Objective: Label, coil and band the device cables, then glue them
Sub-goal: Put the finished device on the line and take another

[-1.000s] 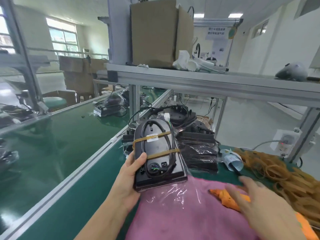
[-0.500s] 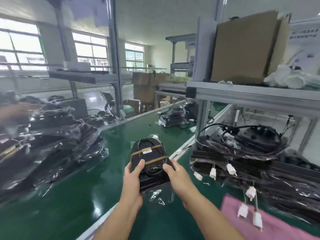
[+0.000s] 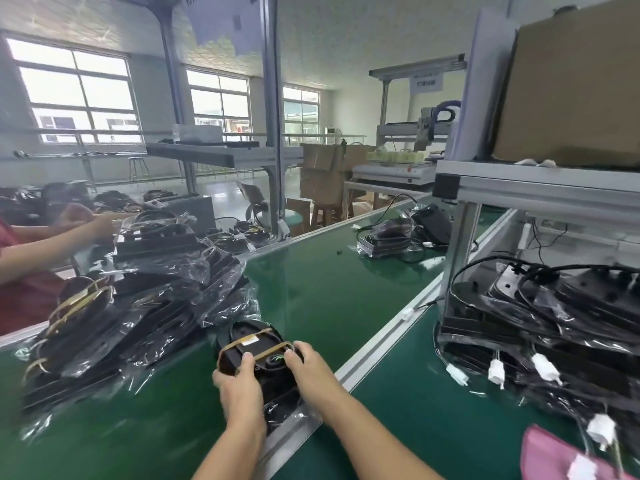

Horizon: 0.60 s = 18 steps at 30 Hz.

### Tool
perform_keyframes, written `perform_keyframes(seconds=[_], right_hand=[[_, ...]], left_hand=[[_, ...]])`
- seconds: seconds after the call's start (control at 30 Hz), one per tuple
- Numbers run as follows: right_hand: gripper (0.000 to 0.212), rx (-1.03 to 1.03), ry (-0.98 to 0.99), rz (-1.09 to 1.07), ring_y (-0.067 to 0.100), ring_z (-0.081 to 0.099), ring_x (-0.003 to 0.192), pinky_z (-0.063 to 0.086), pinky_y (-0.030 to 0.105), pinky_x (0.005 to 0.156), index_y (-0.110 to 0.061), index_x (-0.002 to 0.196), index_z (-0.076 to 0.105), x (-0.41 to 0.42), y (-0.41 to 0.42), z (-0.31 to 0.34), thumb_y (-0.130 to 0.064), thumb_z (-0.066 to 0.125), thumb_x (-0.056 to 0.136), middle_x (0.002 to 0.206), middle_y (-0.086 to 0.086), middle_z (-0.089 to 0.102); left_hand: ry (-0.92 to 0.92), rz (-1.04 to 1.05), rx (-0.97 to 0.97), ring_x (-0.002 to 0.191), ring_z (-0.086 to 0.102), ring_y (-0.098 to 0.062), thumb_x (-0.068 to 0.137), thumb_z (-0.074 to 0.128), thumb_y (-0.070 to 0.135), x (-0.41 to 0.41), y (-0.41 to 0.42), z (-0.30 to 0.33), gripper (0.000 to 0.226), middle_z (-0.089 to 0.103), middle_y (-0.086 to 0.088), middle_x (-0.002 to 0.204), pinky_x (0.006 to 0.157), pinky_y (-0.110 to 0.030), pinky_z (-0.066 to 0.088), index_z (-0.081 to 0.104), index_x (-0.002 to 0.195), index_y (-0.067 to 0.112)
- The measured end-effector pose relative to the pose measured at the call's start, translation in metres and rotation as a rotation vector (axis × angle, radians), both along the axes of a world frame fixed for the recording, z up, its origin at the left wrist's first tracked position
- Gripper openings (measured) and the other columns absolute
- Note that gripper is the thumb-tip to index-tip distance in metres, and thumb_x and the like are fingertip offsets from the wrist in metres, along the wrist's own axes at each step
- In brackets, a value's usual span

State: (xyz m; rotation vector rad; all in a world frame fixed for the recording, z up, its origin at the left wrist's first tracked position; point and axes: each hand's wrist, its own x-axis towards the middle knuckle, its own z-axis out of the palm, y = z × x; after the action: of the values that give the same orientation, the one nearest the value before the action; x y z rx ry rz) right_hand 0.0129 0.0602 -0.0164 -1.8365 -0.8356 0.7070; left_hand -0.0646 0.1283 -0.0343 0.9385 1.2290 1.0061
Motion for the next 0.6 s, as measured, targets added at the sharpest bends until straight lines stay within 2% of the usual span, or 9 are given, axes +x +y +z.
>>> perform_keyframes(seconds=[0.1,0.2,0.33,0.43,0.53,0.6], right_hand=[[0.037,-0.040,-0.107,-0.016,0.022,0.049,0.120,0.036,0.026,0.093,-0.013,0.130,0.051,0.009,0.004,0.000,-0.031,0.037,0.101,0.132,0.009,0.052],[0.030,-0.035,-0.189,0.010,0.025,0.050,0.119,0.037,0.027,0.093,-0.010,0.122,0.055,0.013,0.002,-0.005,-0.024,0.038,0.102,0.126,0.009,0.054],[0.034,-0.003,-0.245,0.031,0.020,0.044,0.126,0.032,0.025,0.104,-0.011,0.133,0.050,0.004,0.005,-0.011,-0.023,0.039,0.103,0.138,0.006,0.046],[0.033,0.030,-0.250,0.046,0.019,0.045,0.124,0.034,0.026,0.103,-0.011,0.130,0.052,-0.007,0.008,-0.014,-0.025,0.039,0.103,0.137,0.006,0.048],[0.034,0.063,-0.234,0.071,0.017,0.046,0.123,0.033,0.023,0.100,-0.012,0.130,0.052,-0.025,0.011,-0.016,-0.026,0.041,0.101,0.135,0.002,0.049],[0.033,0.054,-0.261,0.085,0.018,0.045,0.125,0.033,0.026,0.105,-0.012,0.129,0.052,-0.035,0.014,-0.017,-0.027,0.041,0.101,0.135,0.002,0.048]], left_hand=[[0.235,-0.029,0.027,0.133,0.036,-0.042,0.098,0.048,0.036,0.011,0.005,0.002,0.066,0.038,-0.026,0.146,0.109,-0.050,0.031,0.022,0.149,0.003],[0.442,-0.031,0.059,0.138,0.026,-0.038,0.100,0.044,0.038,0.014,0.007,0.001,0.063,0.026,-0.023,0.153,0.111,-0.049,0.020,0.026,0.147,0.000],[0.413,-0.022,0.042,0.130,0.037,-0.046,0.098,0.050,0.029,0.005,0.019,-0.008,0.057,0.032,-0.026,0.148,0.109,-0.054,0.028,0.034,0.142,-0.004],[0.405,0.019,0.032,0.124,0.042,-0.049,0.096,0.055,0.027,-0.010,0.028,-0.013,0.053,0.036,-0.028,0.142,0.105,-0.057,0.035,0.039,0.136,-0.004],[0.458,0.056,0.032,0.125,0.041,-0.048,0.097,0.053,0.029,-0.028,0.033,-0.016,0.052,0.037,-0.028,0.142,0.107,-0.056,0.031,0.040,0.137,-0.003],[0.544,0.062,0.021,0.130,0.036,-0.046,0.099,0.049,0.030,-0.037,0.035,-0.016,0.054,0.036,-0.028,0.144,0.109,-0.054,0.026,0.037,0.140,-0.003]])
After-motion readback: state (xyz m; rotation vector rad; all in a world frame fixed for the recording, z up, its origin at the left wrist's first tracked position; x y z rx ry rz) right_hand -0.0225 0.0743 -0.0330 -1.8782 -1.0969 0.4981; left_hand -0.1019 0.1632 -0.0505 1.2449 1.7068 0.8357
